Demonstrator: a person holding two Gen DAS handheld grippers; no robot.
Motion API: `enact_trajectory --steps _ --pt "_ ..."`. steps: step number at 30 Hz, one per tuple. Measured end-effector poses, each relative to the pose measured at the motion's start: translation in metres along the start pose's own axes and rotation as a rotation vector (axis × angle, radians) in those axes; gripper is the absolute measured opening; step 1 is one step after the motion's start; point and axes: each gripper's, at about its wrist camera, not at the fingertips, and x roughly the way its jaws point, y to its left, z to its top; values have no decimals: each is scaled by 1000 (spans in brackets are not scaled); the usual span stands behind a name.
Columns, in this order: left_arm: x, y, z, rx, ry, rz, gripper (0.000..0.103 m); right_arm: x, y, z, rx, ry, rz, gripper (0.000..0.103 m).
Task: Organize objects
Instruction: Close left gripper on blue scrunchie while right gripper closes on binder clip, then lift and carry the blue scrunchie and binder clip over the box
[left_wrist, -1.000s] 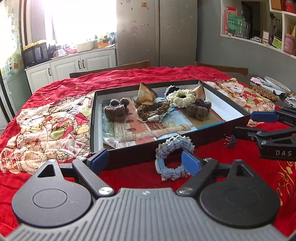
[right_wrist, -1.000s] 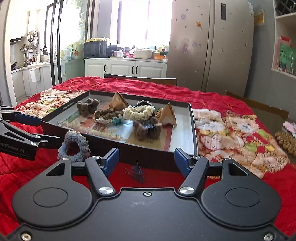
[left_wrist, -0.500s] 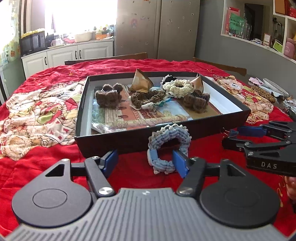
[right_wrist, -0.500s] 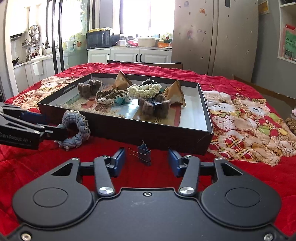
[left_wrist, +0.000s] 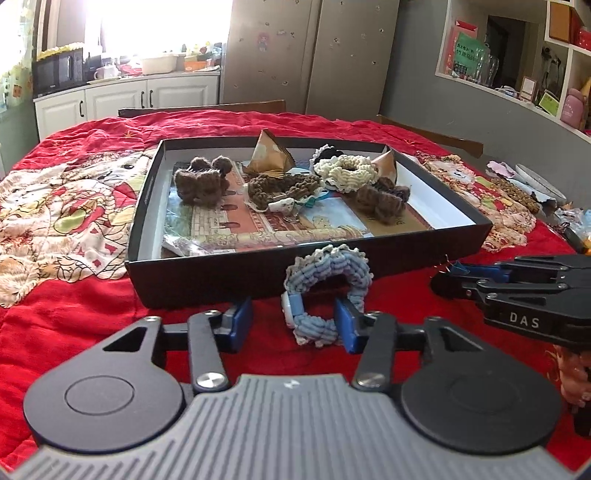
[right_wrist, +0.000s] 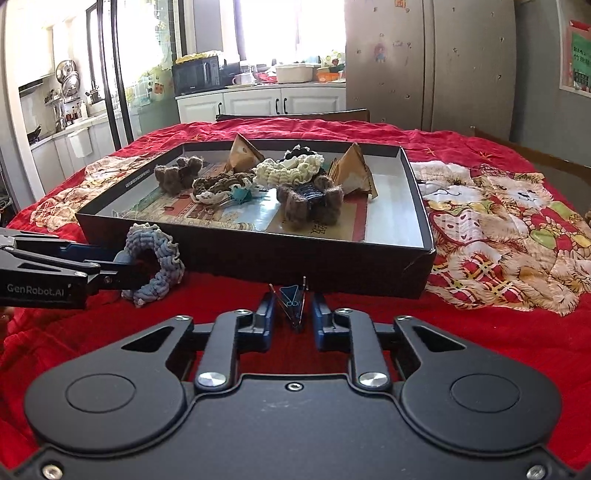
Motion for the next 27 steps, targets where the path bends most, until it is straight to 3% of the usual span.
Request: enact_trajectory --steps 8,27 --pt "-5 -5 -1 15 -11 -14 18 -2 0 0 7 -9 -2 15" --pt "-22 -3 3 -4 -38 -66 14 -19 8 0 -17 -53 16 15"
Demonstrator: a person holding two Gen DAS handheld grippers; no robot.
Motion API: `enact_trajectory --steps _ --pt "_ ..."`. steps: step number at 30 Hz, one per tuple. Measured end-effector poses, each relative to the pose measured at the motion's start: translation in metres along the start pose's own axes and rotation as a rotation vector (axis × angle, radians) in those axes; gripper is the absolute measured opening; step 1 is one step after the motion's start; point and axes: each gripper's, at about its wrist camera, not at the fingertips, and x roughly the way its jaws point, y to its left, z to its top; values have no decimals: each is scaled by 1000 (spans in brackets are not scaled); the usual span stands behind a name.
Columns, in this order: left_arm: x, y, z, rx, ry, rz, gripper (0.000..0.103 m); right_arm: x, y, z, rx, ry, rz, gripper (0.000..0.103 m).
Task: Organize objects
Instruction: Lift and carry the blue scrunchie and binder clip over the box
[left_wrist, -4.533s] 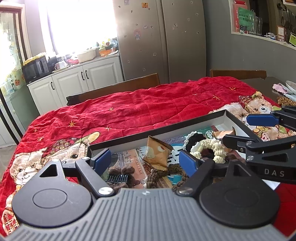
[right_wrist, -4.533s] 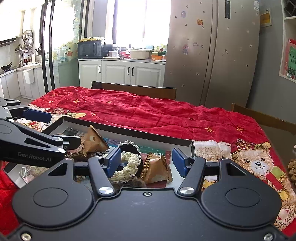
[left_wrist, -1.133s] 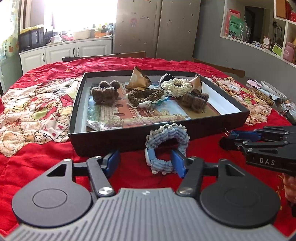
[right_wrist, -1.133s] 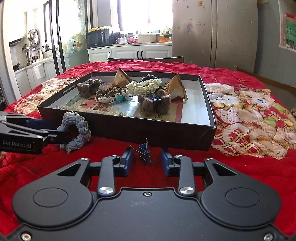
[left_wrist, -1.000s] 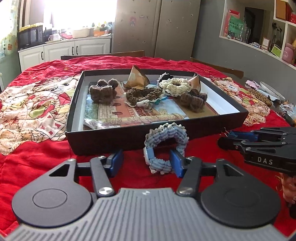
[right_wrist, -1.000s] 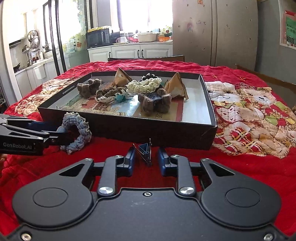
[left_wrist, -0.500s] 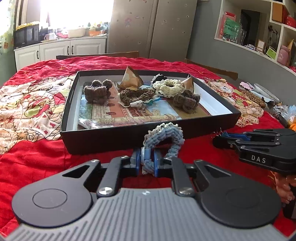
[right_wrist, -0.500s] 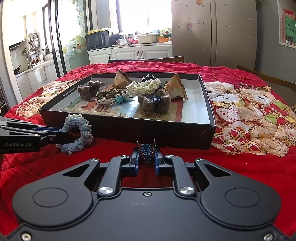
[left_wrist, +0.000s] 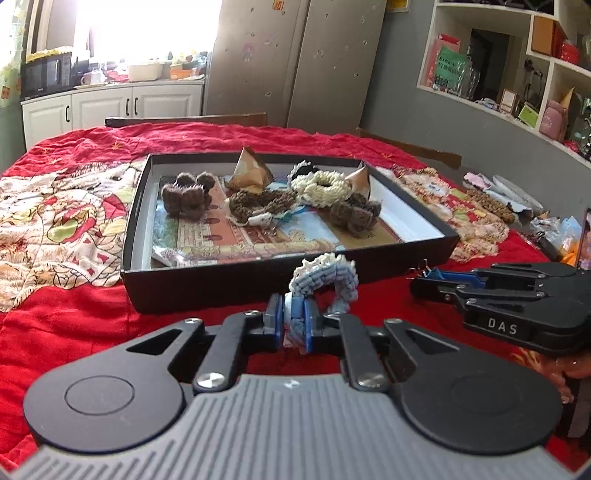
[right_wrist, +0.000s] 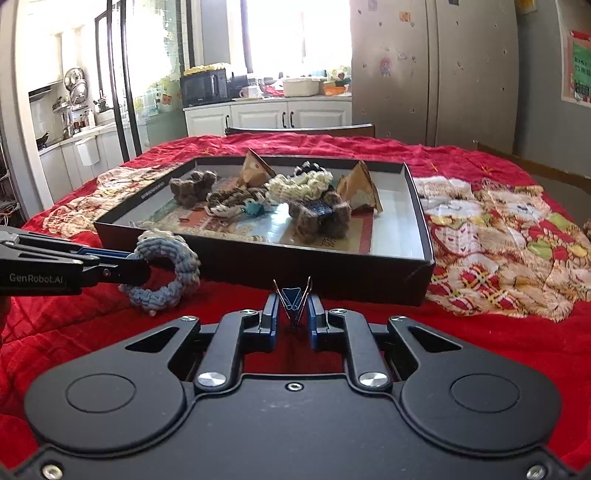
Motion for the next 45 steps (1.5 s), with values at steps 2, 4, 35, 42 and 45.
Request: enact_trajectory --steps 2,4,35,42,45 --pt "-4 -1 3 -2 -12 -3 14 -4 2 2 -4 -12 8 15" --pt "-9 -1 6 -6 -23 -6 14 -8 4 7 0 -22 24 15" --pt "-8 37 78 -57 -124 133 14 18 34 104 -97 -126 10 15" --pt "14 47 80 -77 -89 160 14 50 34 106 -85 -84 2 15" --pt "25 50 79 -73 -60 167 14 64 34 102 -80 -64 -3 15"
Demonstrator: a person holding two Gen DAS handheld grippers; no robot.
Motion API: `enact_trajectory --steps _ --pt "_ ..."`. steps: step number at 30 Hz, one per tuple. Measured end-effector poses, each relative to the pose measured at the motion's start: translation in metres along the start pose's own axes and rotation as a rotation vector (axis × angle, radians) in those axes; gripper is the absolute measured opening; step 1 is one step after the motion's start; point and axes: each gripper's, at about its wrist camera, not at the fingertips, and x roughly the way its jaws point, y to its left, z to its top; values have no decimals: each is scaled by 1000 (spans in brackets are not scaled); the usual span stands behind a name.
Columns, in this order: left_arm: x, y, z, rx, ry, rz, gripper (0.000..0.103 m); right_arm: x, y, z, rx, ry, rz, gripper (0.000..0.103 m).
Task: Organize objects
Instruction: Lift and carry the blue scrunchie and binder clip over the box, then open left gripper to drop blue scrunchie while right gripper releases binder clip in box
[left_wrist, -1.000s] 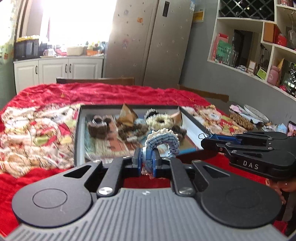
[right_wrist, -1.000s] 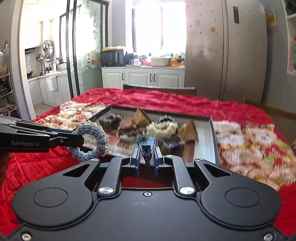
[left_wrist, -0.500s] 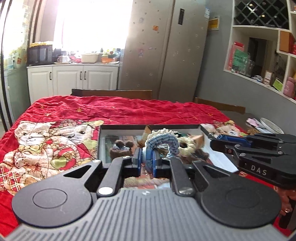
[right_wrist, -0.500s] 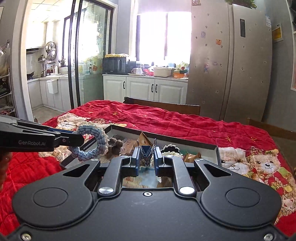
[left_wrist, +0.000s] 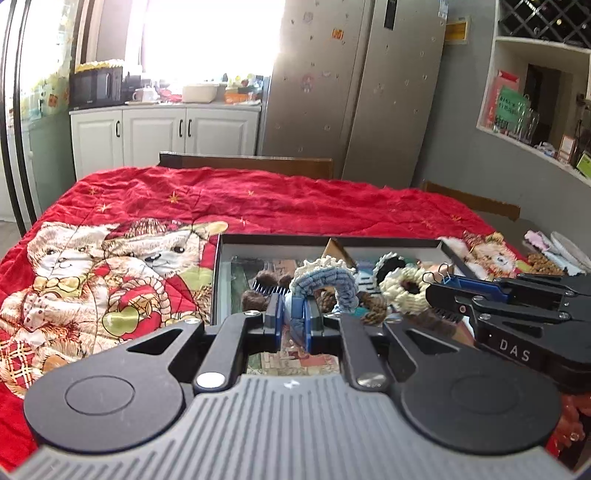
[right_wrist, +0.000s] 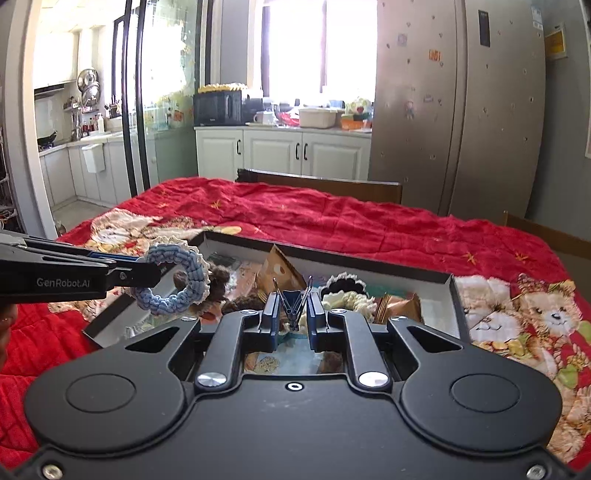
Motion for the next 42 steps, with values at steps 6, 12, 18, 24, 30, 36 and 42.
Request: enact_trajectory --steps 6,12,18,24,30,36,42 --pt "18 0 -4 11 43 11 14 20 0 -8 -2 37 -2 14" --pt "33 4 -7 11 97 35 14 31 -1 -16 -4 67 0 14" --pt "39 6 -10 7 119 39 14 38 1 -20 -12 91 11 14" --pt "45 4 -12 15 134 46 15 45 4 -23 -32 125 16 14" --pt "48 5 -13 22 142 60 16 50 3 -27 -35 142 16 14" --pt "50 4 -14 34 147 67 19 54 5 -28 -43 152 17 14" --pt "50 4 -14 36 147 69 30 54 5 -28 -44 153 18 13"
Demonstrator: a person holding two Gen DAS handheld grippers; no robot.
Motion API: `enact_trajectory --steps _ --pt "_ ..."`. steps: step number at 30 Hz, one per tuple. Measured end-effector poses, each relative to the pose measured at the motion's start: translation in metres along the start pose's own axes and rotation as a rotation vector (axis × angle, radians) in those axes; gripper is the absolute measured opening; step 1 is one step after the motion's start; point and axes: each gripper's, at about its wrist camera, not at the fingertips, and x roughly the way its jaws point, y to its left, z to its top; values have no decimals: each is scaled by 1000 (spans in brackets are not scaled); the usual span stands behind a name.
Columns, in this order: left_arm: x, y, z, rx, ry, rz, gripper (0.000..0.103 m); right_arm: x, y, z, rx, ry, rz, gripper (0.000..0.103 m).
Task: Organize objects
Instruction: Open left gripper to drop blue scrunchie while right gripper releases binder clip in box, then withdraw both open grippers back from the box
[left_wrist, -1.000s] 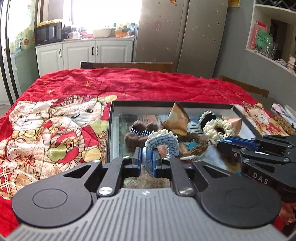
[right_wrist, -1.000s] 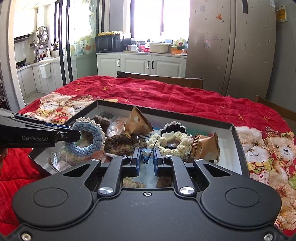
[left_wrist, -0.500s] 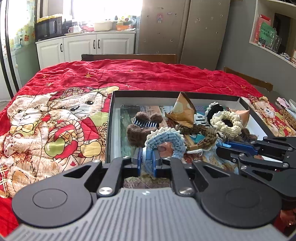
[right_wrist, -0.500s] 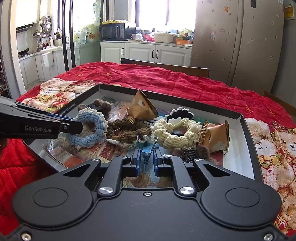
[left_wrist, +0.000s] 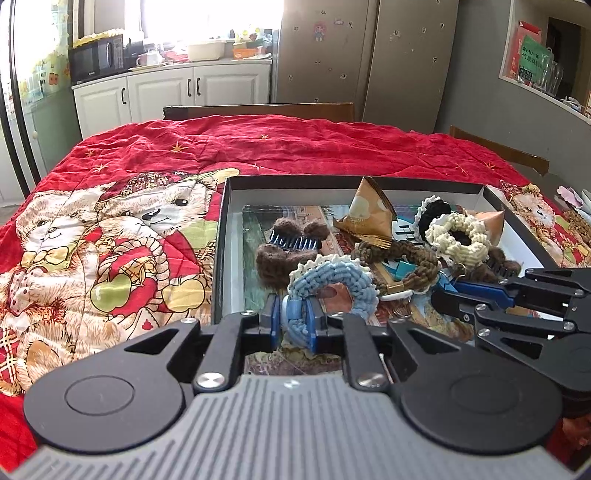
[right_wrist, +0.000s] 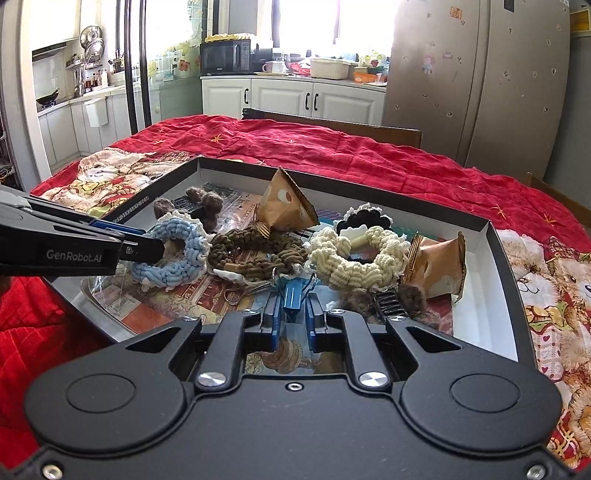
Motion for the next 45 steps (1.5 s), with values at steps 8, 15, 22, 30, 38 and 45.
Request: enact_trajectory --steps 8,15,22,30,38,45 --pt "-2 -1 0 7 -6 10 42 1 0 0 -6 -3 -9 16" --pt "-6 -2 0 10 -20 17 55 0 1 0 -11 -3 -5 21" --pt "-19 -5 2 17 -52 19 59 -11 6 2 -28 -29 -6 23" --pt "-40 -10 2 30 -88 34 76 -34 6 4 -28 -64 -6 26" --pt "-67 -14 -2 21 -119 55 87 -67 7 0 -39 -91 -12 34" --pt "-91 -16 -9 8 -146 69 93 -101 7 -4 -35 -127 -22 40"
